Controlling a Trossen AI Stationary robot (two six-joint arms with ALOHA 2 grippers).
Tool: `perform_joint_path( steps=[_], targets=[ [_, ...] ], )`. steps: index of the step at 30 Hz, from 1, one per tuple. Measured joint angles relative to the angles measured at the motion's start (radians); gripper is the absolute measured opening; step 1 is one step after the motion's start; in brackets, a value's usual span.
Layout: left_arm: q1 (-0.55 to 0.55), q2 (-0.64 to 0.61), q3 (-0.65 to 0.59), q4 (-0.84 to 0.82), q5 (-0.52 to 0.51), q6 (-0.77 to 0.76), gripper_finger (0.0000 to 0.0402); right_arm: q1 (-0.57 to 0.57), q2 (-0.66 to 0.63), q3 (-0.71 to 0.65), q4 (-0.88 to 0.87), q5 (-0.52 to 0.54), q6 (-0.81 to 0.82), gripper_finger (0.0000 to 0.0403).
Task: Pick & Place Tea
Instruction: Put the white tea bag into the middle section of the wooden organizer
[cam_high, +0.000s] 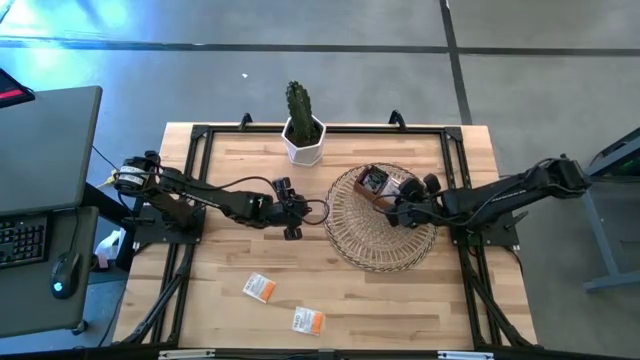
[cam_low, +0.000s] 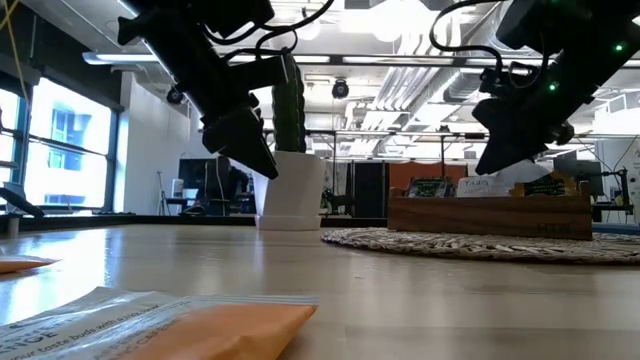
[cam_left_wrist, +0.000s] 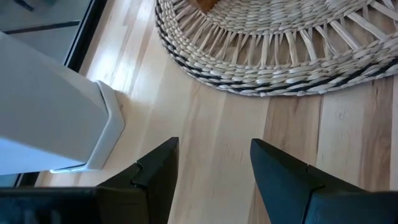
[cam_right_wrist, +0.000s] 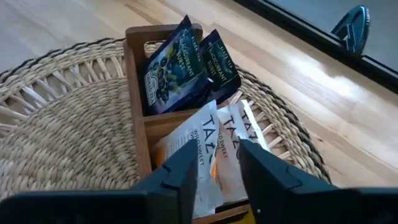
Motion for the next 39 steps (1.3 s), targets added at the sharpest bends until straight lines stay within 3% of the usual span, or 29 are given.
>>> perform_joint_path(
  steps=[8,14,20,25,32,34,39],
  targets=[
    [0.0,0.0,0.0,0.0,-0.01,0.0,0.0195,0.001,0.0,0.074,0.101,-0.059,-0.144,0.0146],
    [-0.001,-0.037,-0.002,-0.053,-0.029,-0.029,0.0195,0.018,0.033,0.09,0.561,-0.27,-0.419,0.014],
    [-0.001,-0.148,0.03,-0.264,-0.044,-0.115,0.0195,0.083,0.242,0.102,0.947,-0.324,-0.611,0.0138],
    [-0.001,-0.269,0.053,-0.451,-0.008,-0.224,0.0195,0.106,0.484,0.284,0.923,-0.493,-0.701,0.0138],
    [-0.001,-0.379,0.051,-0.558,0.015,-0.27,0.0195,0.113,0.762,0.619,0.749,-0.938,-0.879,0.0139],
    [-0.001,-0.396,0.051,-0.575,0.016,-0.27,0.0195,0.124,0.828,0.704,0.71,-0.985,-0.879,0.0145],
    [-0.001,-0.417,0.051,-0.625,0.026,-0.276,0.0195,0.175,0.958,0.861,0.576,-0.985,-0.881,0.0181]
  ],
)
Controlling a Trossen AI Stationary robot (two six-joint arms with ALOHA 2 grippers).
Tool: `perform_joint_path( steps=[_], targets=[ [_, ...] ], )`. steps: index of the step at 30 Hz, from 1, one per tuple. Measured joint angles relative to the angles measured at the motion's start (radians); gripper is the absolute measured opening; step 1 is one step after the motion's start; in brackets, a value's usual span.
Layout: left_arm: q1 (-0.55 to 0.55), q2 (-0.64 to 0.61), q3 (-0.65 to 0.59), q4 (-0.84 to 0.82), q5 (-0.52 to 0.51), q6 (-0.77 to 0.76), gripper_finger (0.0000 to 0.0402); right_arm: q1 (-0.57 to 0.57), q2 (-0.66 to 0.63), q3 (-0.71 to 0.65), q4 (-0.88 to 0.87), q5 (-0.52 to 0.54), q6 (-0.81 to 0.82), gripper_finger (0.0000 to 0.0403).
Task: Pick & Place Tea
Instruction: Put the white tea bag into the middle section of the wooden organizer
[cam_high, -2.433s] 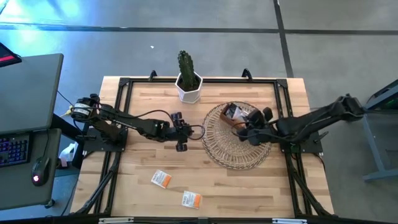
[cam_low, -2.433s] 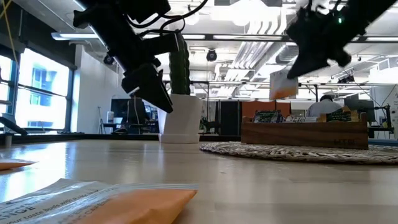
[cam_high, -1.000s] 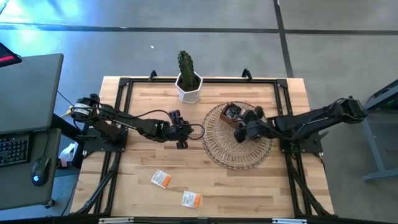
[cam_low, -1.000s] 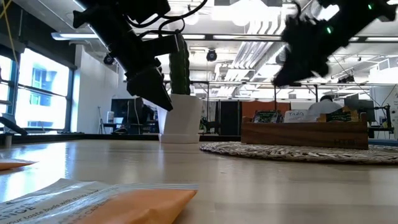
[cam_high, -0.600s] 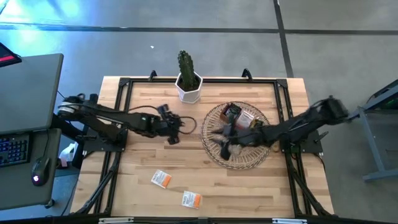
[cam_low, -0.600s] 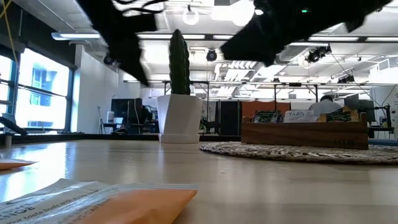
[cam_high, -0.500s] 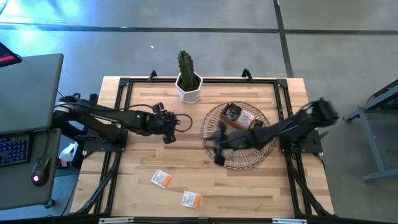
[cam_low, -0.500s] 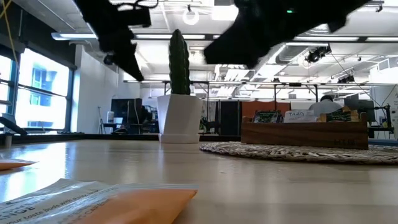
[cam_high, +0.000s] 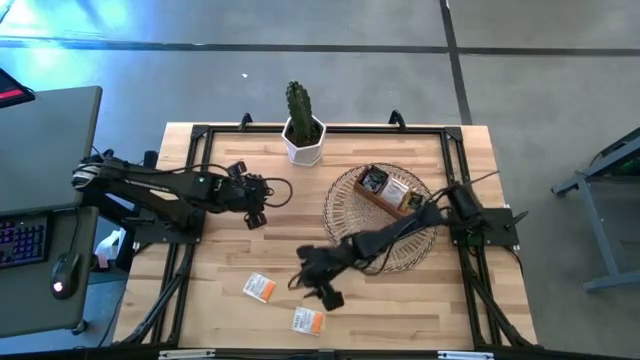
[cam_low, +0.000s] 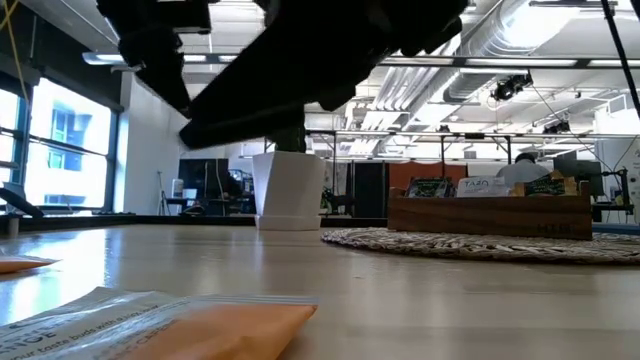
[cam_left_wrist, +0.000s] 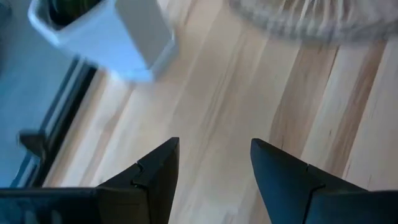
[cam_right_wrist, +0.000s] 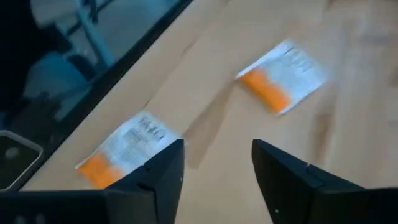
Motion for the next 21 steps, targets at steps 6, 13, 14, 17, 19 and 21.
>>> perform_joint_path(
  steps=[6,13,14,17,19,21],
  targets=[
    [0.0,-0.006,0.001,-0.024,0.024,-0.016,0.0195,0.062,0.105,0.11,0.0,-0.002,0.001,0.0233],
    [0.0,-0.006,0.001,0.002,0.031,-0.024,0.0195,0.06,0.163,0.137,-0.003,-0.066,0.095,0.0256],
    [0.0,-0.006,0.001,0.003,0.032,-0.03,0.0195,0.059,0.164,0.131,-0.005,-0.065,0.092,0.0256],
    [0.0,-0.006,0.001,0.004,0.032,-0.049,0.0195,0.062,0.163,0.109,0.007,-0.009,0.052,0.0256],
    [0.0,-0.006,0.001,0.005,0.035,-0.062,0.0195,0.063,0.163,0.102,-0.005,0.005,0.048,0.0256],
    [0.0,-0.006,0.001,0.005,0.038,-0.068,0.0195,0.067,0.172,0.103,0.011,-0.019,0.073,0.0256]
  ],
)
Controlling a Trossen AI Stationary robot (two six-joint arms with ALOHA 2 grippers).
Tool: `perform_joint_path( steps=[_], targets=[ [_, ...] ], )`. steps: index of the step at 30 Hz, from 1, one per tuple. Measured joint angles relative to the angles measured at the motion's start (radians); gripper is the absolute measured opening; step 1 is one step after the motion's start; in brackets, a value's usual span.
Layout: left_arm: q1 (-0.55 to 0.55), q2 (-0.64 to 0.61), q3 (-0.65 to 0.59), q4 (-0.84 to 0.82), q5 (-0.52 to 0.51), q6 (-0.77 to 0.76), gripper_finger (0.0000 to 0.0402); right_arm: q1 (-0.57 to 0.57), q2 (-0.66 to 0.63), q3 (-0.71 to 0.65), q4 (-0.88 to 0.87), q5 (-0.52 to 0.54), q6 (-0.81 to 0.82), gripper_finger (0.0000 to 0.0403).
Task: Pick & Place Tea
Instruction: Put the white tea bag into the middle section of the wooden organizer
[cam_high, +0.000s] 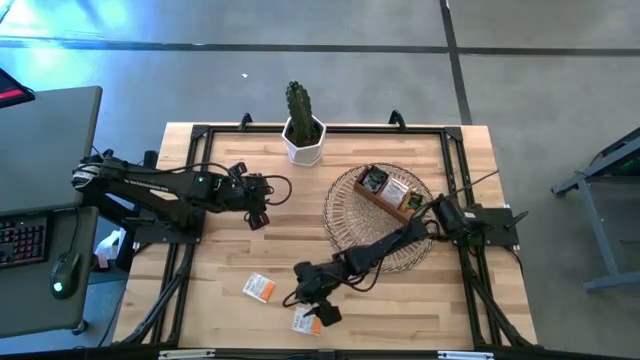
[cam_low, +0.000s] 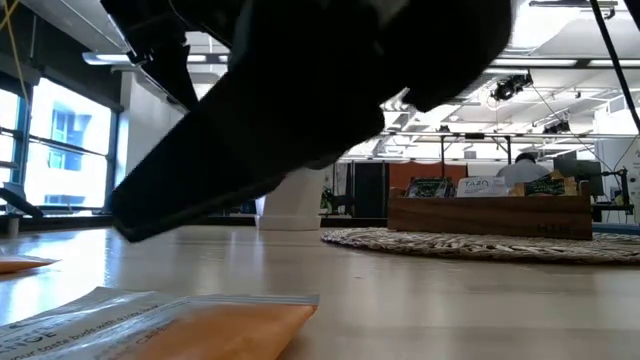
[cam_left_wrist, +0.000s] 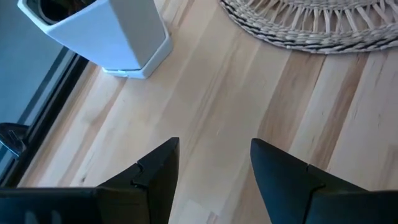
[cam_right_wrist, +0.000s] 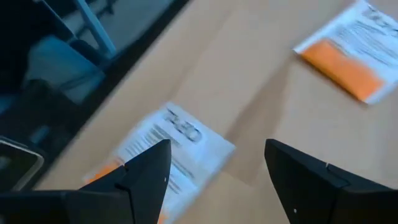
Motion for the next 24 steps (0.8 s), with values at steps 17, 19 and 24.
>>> perform_joint_path(
  steps=[17,19,24],
  targets=[
    [0.0,0.0,0.0,0.044,0.029,-0.13,0.0195,0.021,0.116,0.008,0.032,0.04,-0.082,0.0218],
    [0.0,0.0,0.0,0.044,0.033,-0.139,0.0195,0.022,0.117,0.011,0.006,0.058,-0.087,0.0186],
    [0.0,0.0,0.0,0.044,0.033,-0.159,0.0195,0.017,0.109,0.006,0.011,0.045,-0.07,0.0084]
  ],
)
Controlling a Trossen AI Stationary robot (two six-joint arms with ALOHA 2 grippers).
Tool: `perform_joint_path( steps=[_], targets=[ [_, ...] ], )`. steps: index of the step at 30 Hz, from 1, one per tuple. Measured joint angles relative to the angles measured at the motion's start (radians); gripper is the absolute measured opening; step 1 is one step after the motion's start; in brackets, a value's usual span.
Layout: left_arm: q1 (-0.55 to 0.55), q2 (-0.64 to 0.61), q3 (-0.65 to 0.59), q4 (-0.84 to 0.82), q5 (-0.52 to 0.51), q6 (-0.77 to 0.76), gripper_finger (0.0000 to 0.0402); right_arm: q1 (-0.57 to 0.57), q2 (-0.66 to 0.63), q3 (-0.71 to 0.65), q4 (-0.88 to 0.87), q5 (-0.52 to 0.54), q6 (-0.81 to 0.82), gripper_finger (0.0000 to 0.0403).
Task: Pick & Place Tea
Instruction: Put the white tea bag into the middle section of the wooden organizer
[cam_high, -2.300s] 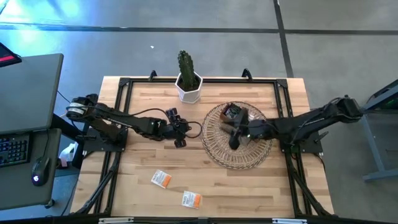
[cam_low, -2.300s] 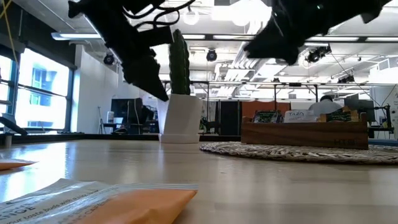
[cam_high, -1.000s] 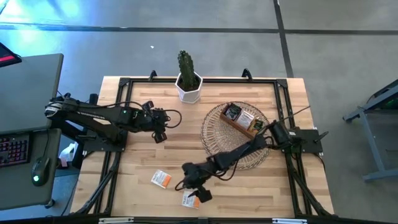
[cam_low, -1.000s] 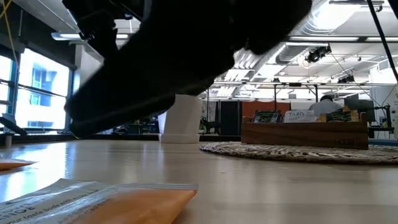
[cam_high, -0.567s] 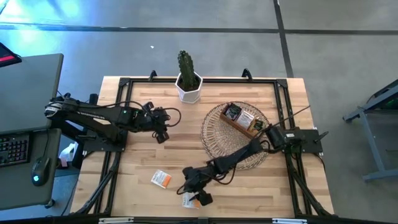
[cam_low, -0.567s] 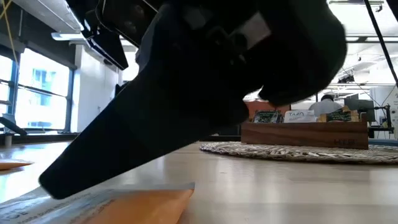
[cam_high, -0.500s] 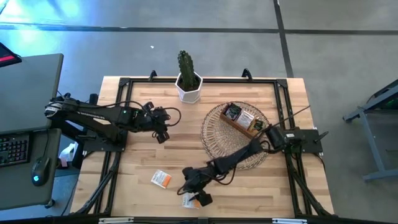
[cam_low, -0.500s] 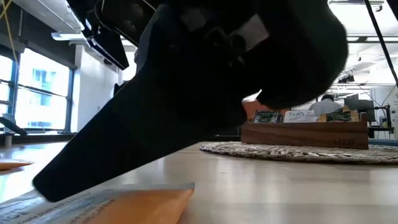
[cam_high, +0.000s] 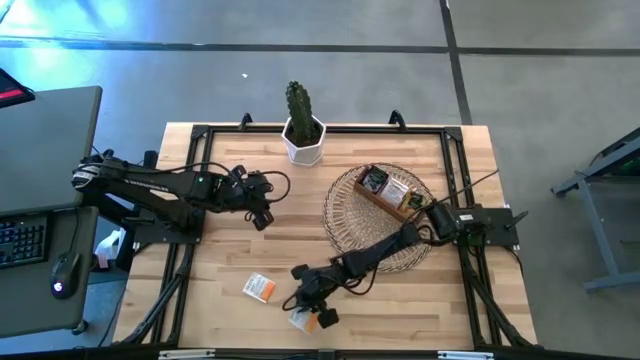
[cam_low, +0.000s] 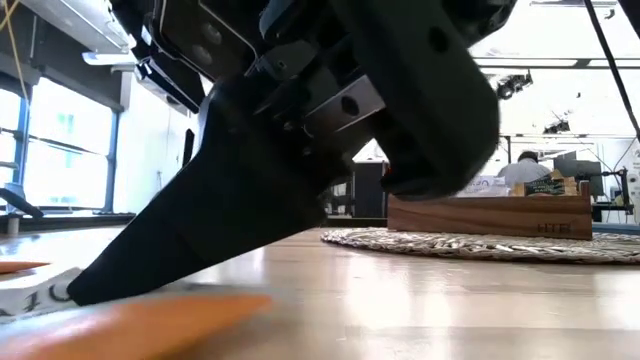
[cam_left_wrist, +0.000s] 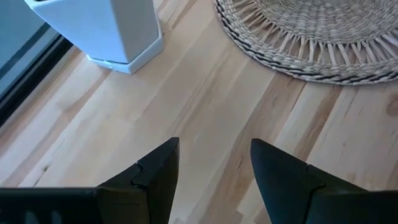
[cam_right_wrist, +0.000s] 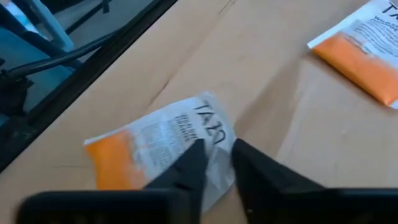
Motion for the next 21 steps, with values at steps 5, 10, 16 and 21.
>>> perform_joint_path(
  steps=[5,10,16,21],
  targets=[
    [0.0,0.0,0.0,0.0,-0.001,-0.02,0.0195,-0.021,-0.052,-0.007,-0.039,-0.007,0.032,0.0008],
    [0.0,0.0,0.0,-0.001,-0.002,-0.047,0.0195,-0.03,-0.165,-0.013,-0.22,0.15,0.026,0.0016],
    [0.0,0.0,0.0,-0.001,-0.003,-0.05,0.0195,0.002,-0.373,-0.007,-0.595,0.743,0.101,0.0009],
    [0.0,0.0,0.0,0.0,-0.003,-0.051,0.0195,0.053,-0.526,-0.006,-1.118,1.216,0.542,0.0005]
  ],
)
